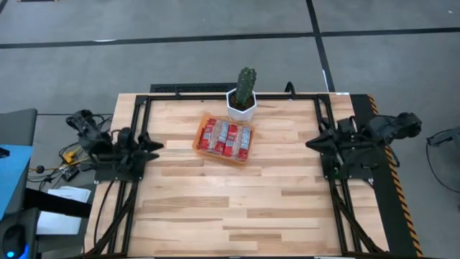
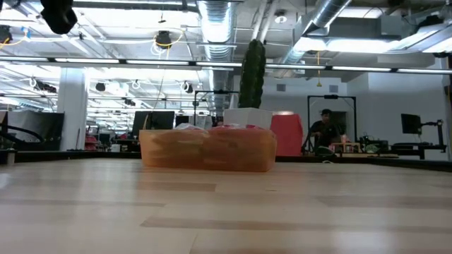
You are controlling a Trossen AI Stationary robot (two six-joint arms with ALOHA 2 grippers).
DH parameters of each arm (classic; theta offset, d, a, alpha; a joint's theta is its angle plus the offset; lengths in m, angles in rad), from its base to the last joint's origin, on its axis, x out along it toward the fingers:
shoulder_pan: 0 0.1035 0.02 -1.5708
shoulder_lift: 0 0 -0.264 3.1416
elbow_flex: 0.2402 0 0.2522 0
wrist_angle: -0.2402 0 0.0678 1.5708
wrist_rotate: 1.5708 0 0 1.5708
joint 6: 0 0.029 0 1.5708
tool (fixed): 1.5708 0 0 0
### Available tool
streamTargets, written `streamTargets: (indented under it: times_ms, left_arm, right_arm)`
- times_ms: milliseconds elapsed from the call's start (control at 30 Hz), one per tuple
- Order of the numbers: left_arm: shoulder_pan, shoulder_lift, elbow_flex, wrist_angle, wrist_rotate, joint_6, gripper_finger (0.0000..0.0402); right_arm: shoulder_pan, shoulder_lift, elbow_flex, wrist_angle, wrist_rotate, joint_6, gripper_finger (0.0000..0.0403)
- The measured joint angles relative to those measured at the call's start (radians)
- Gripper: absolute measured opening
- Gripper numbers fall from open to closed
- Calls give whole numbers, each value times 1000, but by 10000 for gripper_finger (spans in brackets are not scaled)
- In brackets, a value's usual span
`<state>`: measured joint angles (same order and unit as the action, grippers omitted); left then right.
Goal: Sort popcorn bags into baskets
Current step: Return to Home Position
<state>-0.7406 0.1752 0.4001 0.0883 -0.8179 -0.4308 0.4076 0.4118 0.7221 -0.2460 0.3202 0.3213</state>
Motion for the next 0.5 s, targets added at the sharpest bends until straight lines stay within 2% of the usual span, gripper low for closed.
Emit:
streamTargets:
  times_ms: [100,200,300,367,500]
  left_arm:
    - [-1,-96,-109,134,100,109,270]
    - [0,-177,-178,242,141,249,270]
    - [0,-174,-204,290,142,389,270]
    - [0,-173,-218,273,121,399,270]
    - [0,-173,-295,264,143,332,270]
  right_arm:
    - [-1,-117,-130,102,32,-15,49]
    - [-1,-229,-232,148,115,-16,49]
    - [-2,-333,-333,173,185,-35,49]
    - [-3,-402,-399,189,187,-43,49]
    - [-6,-409,-509,230,169,-37,49]
